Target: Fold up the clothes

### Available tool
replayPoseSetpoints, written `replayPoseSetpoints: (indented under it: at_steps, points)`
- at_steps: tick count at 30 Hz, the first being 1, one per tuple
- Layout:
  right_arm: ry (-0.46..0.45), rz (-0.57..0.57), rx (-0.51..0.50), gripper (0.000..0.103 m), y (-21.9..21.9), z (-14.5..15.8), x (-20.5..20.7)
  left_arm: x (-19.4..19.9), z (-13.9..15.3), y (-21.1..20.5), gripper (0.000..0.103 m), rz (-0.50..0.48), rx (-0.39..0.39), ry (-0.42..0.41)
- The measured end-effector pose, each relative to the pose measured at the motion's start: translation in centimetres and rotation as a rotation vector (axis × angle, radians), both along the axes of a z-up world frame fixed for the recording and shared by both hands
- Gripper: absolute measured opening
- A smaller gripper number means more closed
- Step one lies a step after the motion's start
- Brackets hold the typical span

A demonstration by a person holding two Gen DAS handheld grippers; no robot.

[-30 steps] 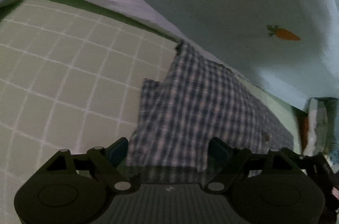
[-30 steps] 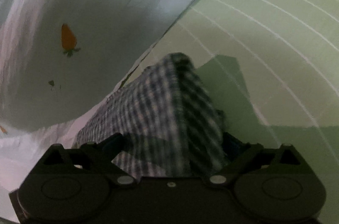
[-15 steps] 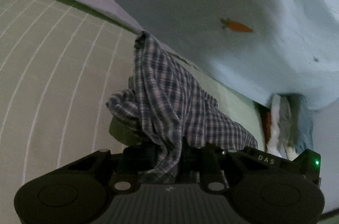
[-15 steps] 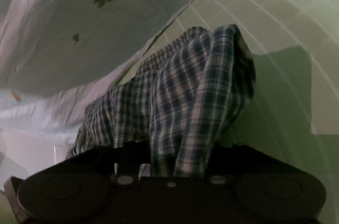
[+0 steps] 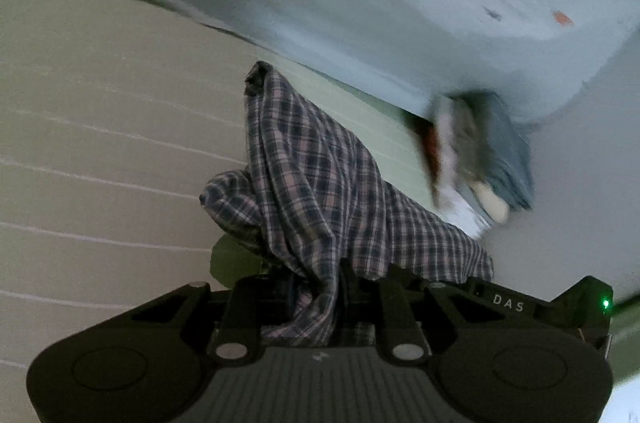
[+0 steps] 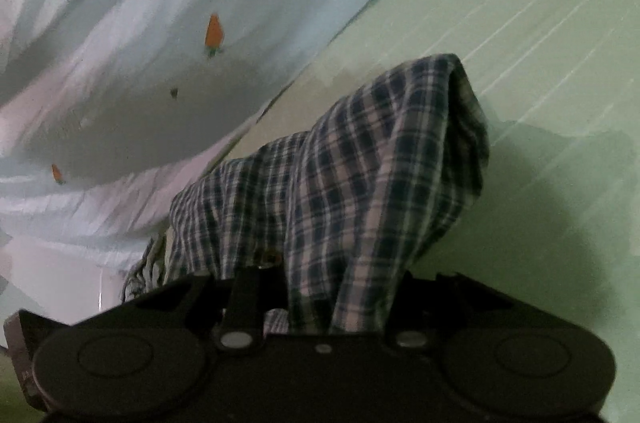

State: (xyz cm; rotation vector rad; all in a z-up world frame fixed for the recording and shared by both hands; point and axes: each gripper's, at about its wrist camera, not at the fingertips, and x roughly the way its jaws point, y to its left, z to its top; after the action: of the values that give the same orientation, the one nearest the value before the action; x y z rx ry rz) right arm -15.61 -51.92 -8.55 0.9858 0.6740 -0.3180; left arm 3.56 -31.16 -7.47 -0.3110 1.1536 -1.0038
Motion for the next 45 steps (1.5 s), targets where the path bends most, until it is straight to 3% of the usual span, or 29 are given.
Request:
replayPoseSetpoints:
  at_steps: [9, 13, 17, 22, 27, 29, 31, 33, 36, 38, 40, 42, 45]
  points:
    - [-0.074, -0.149, -0.084, 0.025, -8.0, 4.2, -10.2, -5.5, 3.7, -11.1, 0.02, -0.195, -0.082, -0.064]
    - [-0.137, -0.16, -0.125, 0.025, -13.9, 6.5, -12.8, -7.3, 5.8, -17.0, 0.02, -0.215, -0.137, -0.098]
    - [-0.195, -0.129, -0.199, 0.025, -21.1, 10.1, -12.9, -8.3, 8.9, -23.6, 0.02, -0.199, -0.21, -0.133]
    - [-0.232, -0.052, -0.412, 0.025, -30.3, 17.0, -12.0, -8.1, 13.6, -32.6, 0.02, -0.172, -0.319, -0.187]
    - [-0.254, -0.019, -0.558, 0.032, -39.5, 21.7, -9.1, -7.2, 17.6, -40.3, 0.022, -0.131, -0.385, -0.319]
    - [-0.181, -0.047, -0.679, 0.058, -42.5, 21.5, -6.9, -6.2, 17.6, -43.4, 0.024, -0.097, -0.358, -0.35]
    - [-0.075, -0.09, -0.809, 0.078, -45.2, 20.4, -4.6, -4.8, 16.2, -46.5, 0.025, -0.065, -0.283, -0.347]
    - [0.053, -0.153, -0.877, 0.079, -47.3, 18.3, -2.7, -3.7, 14.1, -49.2, 0.024, -0.041, -0.175, -0.327]
    - [0.201, -0.267, -0.98, 0.079, -48.6, 15.6, -1.5, -2.7, 11.9, -51.1, 0.025, -0.015, -0.12, -0.321]
    - [0.222, -0.36, -1.062, 0.079, -48.1, 15.0, -1.7, -2.5, 11.4, -51.1, 0.03, -0.007, -0.124, -0.335]
    - [0.171, -0.432, -1.158, 0.08, -46.6, 15.0, -2.6, -2.4, 11.5, -50.8, 0.034, 0.004, -0.122, -0.345]
    - [0.091, -0.416, -1.182, 0.085, -45.4, 14.9, -2.5, -2.3, 11.6, -50.7, 0.038, 0.025, -0.125, -0.368]
    - [0.042, -0.29, -1.114, 0.089, -45.8, 13.3, -0.6, -2.1, 11.5, -51.5, 0.055, 0.076, -0.113, -0.427]
